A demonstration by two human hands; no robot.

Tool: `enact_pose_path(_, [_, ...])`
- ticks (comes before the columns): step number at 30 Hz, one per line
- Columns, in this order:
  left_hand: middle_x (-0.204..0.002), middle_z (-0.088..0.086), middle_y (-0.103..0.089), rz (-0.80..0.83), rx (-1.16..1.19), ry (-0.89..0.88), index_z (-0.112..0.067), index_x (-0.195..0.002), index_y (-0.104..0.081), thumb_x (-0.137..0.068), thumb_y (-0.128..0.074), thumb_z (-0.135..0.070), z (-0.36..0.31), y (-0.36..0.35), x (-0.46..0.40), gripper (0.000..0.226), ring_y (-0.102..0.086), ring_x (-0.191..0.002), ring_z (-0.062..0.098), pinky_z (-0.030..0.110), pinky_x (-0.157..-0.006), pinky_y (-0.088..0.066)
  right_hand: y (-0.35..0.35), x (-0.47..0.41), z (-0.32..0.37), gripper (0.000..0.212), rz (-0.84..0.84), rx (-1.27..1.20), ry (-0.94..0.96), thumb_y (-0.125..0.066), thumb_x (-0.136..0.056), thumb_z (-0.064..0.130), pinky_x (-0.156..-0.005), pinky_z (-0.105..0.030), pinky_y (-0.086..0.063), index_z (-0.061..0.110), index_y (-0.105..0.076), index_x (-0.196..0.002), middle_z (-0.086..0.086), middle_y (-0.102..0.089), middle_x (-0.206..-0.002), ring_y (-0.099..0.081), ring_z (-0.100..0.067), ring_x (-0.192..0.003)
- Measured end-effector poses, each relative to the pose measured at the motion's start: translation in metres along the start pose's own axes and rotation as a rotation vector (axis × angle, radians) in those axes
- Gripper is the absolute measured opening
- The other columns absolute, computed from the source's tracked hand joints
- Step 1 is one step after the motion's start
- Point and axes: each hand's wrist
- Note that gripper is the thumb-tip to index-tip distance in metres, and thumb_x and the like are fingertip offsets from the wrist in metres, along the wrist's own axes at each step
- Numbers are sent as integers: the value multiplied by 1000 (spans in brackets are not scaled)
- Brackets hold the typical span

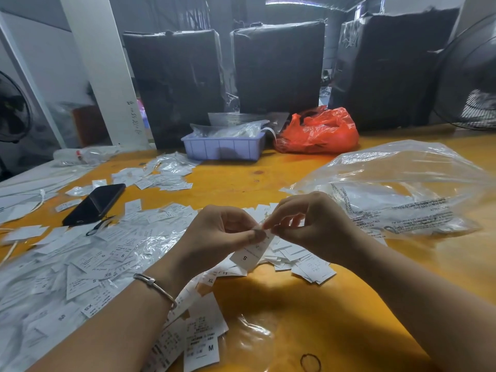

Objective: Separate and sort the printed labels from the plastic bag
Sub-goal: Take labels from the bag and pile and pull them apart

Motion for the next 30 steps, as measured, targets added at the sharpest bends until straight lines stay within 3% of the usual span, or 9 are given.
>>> enact_pose_path(5, [-76,1,-75,1,-38,-3,-15,-77,-76,-69,-76,-28,-2,-3,0,16,-70,-72,9,17,-63,-54,-3,0,-2,12,5,-42,-41,-75,-75,-1,-58,-11,-47,8,-77,-82,-3,-72,-72,-62,-4,-63])
enact_pose_path(10, [-80,3,-76,-49,-50,15,-7,-84,-75,-80,-74,-10,-2,-1,-1,5,-70,-72,9,15,-62,-51,3,0,-8,16,-39,47,-59,-71,-77,2,-53,-16,-45,15,-78,-83,0,-72,-71,-62,-10,-61])
enact_pose_path(13, [-83,2,-76,-110,-42,44,-12,-88,-73,-84,-70,-6,-2,1,-1,8,-73,-74,16,21,-62,-55,17,0,-20,16,-108,252,-102,-65,-77,4,-55,-32,-53,15,-77,-76,2,-70,-66,-62,-15,-58])
enact_pose_path(16, [-81,3,-76,-176,-105,64,-14,-85,-71,-88,-61,0,2,4,-2,18,-73,-74,20,34,-68,-60,31,-1,-37,24,-225,520,-216,-57,-76,-1,-58,-30,-51,14,-75,-72,-2,-71,-69,-61,-18,-62])
enact_pose_path(20, [-67,-6,-72,-299,-284,92,-16,-72,-68,-85,-53,-3,8,10,-4,24,-68,-62,6,23,-55,-49,48,1,-60,22,-414,786,-462,-54,-79,4,-70,-33,-48,13,-73,-84,-11,-70,-86,-60,-31,-83])
enact_pose_path(22, [-62,-6,-68,-308,-399,118,-19,-65,-66,-78,-47,-15,10,15,-5,23,-62,-56,6,26,-53,-44,53,4,-70,23,-363,865,-591,-56,-80,6,-83,-36,-42,13,-71,-97,-12,-66,-104,-56,-31,-99])
enact_pose_path(24, [-59,-3,-66,-299,-507,168,-18,-61,-63,-71,-40,-21,10,20,-5,25,-59,-59,17,32,-54,-43,56,6,-74,22,-269,872,-720,-57,-84,14,-88,-37,-40,12,-66,-103,-11,-61,-111,-52,-31,-107])
enact_pose_path(27, [-62,1,-63,-278,-706,228,-17,-61,-60,-79,-41,-15,15,23,-6,26,-58,-66,24,34,-55,-42,54,7,-76,10,-183,843,-820,-57,-86,21,-77,-35,-40,12,-56,-84,-10,-58,-98,-49,-30,-94])
enact_pose_path(30, [-67,-2,-61,-241,-832,294,-19,-64,-58,-81,-42,-4,20,23,-6,28,-54,-67,19,28,-52,-35,54,7,-78,17,-183,834,-845,-57,-87,19,-76,-34,-41,14,-52,-72,-7,-54,-84,-46,-27,-85])
Point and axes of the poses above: each hand's wrist, its own x-axis away from the middle knuckle, its own y-axis out of the back of the hand, z = x × y
